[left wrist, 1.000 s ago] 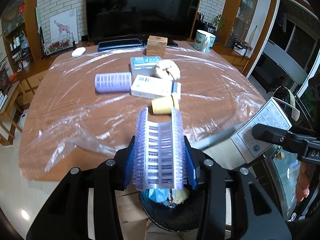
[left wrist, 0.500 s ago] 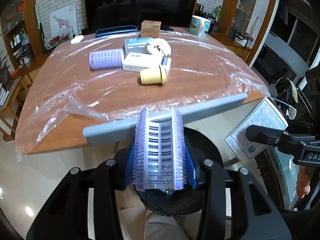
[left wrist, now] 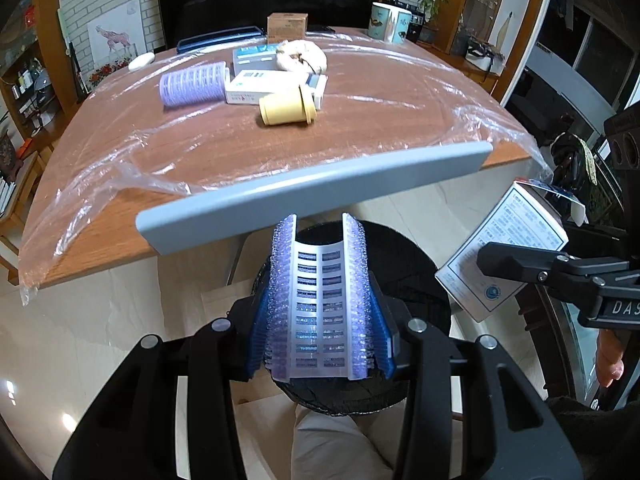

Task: Collect trash
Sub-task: 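Carry the purple roller and Naproxen box over the black trash bin, then open both tools to drop the roller and box into the bin, then move both open tools back over the remaining trash on the table, then grasp the white-lavender hair roller with the left tool while the right tool grasps the cream cloth bundle, then carry the held roller and cloth bundle off the table over the black bin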

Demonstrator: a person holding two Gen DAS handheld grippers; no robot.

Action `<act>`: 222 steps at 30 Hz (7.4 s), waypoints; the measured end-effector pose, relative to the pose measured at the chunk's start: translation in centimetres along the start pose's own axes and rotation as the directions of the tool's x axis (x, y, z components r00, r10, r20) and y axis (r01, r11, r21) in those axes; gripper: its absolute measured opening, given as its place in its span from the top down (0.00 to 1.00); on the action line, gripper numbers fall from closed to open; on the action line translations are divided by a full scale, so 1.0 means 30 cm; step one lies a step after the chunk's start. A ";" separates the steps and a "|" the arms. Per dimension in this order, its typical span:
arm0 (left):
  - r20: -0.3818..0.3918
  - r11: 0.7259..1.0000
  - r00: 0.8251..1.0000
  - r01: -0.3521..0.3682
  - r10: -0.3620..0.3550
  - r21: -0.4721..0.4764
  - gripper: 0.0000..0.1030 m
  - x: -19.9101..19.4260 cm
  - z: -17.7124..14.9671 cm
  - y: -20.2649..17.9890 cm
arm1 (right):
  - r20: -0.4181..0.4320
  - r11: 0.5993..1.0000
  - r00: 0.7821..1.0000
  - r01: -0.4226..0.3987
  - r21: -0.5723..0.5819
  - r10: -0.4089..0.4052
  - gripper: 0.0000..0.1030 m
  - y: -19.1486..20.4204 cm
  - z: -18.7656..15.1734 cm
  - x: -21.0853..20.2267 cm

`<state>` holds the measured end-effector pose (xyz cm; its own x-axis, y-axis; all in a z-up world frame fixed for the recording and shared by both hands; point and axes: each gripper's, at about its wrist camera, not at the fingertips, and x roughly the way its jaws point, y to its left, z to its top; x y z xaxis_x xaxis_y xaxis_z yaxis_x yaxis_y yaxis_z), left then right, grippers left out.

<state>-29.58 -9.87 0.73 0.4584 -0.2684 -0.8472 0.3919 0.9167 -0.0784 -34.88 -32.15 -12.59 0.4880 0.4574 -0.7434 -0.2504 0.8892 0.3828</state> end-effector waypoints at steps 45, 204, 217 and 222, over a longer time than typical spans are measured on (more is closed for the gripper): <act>-0.198 0.997 0.980 0.011 0.004 0.076 0.57 0.234 -0.087 0.002 | -0.152 0.996 0.984 0.088 -0.006 -0.088 0.55 -0.070 -0.010 0.243; 0.142 0.996 0.989 0.051 -0.041 -0.069 0.28 0.021 0.337 0.293 | 0.125 0.985 0.982 0.124 0.116 -0.139 0.49 0.024 0.457 0.103; 0.138 0.995 0.990 0.022 -0.009 -0.097 0.28 -0.017 0.271 0.195 | 0.119 0.996 0.990 0.070 0.059 -0.077 0.49 0.026 0.362 0.008; 0.137 0.995 0.991 0.013 0.001 -0.101 0.28 -0.036 0.236 0.154 | 0.109 0.998 0.992 0.055 0.034 -0.059 0.49 0.034 0.318 -0.017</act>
<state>-22.63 -7.43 5.00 0.5635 -0.3054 -0.7676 0.3151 0.9384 -0.1421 -27.42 -31.49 -6.57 0.5900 0.4016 -0.7004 -0.1946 0.9127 0.3594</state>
